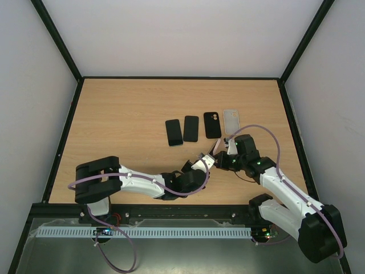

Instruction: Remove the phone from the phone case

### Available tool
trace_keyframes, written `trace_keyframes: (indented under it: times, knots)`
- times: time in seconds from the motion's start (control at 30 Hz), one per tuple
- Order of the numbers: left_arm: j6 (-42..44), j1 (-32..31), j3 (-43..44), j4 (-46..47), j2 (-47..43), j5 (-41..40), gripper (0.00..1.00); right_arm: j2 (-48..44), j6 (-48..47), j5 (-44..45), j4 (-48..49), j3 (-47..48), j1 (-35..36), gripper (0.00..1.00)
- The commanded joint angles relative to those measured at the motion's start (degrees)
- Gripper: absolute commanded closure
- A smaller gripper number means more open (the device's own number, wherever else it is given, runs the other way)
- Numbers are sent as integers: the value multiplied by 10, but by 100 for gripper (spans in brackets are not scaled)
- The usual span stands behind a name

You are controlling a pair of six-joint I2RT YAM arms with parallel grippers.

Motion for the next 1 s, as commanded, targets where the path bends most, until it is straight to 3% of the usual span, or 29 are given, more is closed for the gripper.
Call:
trace_keyframes:
  times: [0.0,0.27,0.47,0.97]
  knots:
    - [-27,27,-13,-2,-33,-77,98,-8,-24,36,-43,-8,-6,98]
    - [-32,29,-17,-5,-44,-60,98,-8,-39,38,-59,2,-5,98]
    - [-35,35,-35,-12,-83,-49,97,2,-75,90,-106,57,-5,98]
    - [-99,40,-65,-88,-167,-106,98,27,-126,142,-154,182,-6,98]
